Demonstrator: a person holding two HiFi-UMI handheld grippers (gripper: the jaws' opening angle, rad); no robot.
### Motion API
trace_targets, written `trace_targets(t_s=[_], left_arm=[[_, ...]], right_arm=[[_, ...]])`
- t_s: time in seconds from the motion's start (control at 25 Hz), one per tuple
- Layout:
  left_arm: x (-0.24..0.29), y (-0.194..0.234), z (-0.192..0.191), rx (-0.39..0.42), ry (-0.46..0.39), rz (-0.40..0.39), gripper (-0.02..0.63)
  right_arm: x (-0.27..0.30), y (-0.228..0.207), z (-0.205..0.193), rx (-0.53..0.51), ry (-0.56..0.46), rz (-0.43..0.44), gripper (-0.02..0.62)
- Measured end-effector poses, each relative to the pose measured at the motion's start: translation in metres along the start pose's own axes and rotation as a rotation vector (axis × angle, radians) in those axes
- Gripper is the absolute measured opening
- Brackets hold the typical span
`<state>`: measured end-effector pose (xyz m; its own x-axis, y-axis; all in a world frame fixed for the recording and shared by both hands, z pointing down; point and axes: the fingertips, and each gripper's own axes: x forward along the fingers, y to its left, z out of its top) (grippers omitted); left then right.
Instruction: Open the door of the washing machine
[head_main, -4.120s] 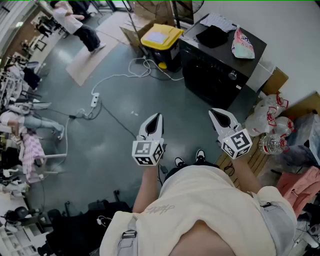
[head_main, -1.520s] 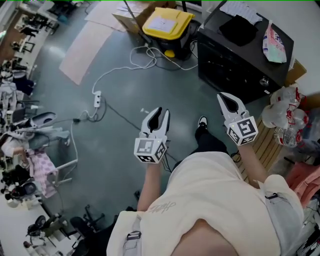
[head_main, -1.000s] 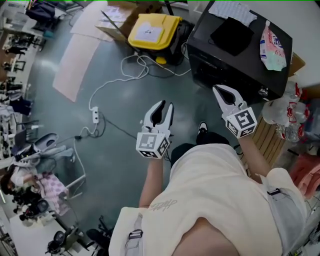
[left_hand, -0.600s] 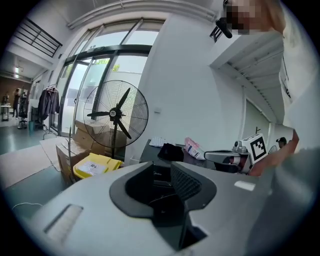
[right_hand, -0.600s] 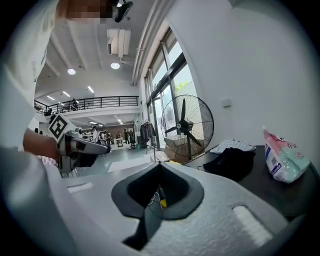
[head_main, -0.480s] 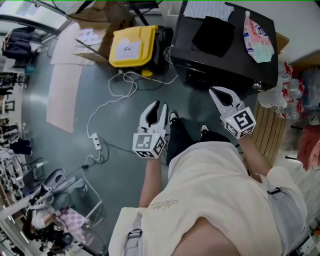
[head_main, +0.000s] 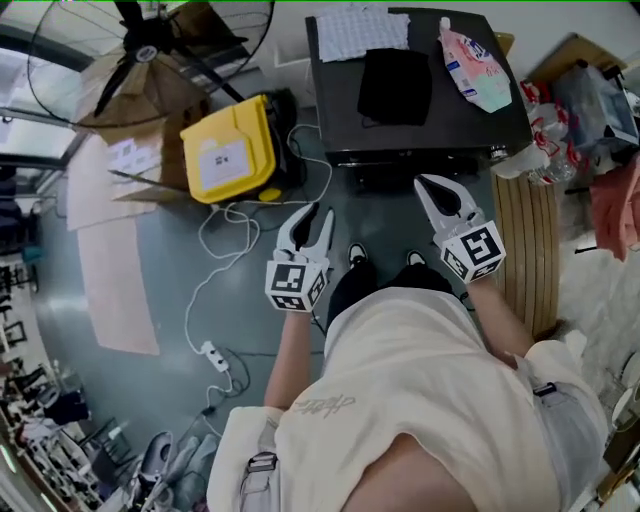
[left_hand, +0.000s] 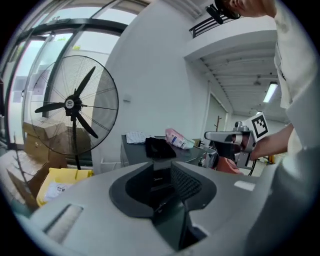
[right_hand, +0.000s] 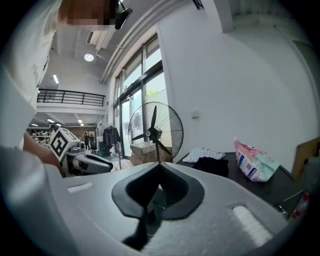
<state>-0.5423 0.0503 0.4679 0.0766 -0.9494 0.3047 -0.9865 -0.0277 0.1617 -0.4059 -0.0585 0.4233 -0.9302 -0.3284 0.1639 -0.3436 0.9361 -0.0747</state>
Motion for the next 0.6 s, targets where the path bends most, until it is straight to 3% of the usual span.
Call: trace_targets(t_s=[0.24, 0.4, 0.6], left_arm=[[0.034, 0.000, -0.013, 0.103, 0.089, -0.194, 0.126], [0.062, -0.001, -0.040, 0.102, 0.175, -0.313, 0.126], [0.092, -0.003, -0.077, 0.122, 0.285, -0.397, 0.129]], right_arm=[[-0.005, -0.004, 0.008, 0.038, -0.046, -0.190, 0.002], [-0.022, -0.006, -0.007, 0.055, -0.016, -0.290, 0.002], [-0.042, -0.008, -0.033, 0.096, 0.040, -0.366, 0.002]])
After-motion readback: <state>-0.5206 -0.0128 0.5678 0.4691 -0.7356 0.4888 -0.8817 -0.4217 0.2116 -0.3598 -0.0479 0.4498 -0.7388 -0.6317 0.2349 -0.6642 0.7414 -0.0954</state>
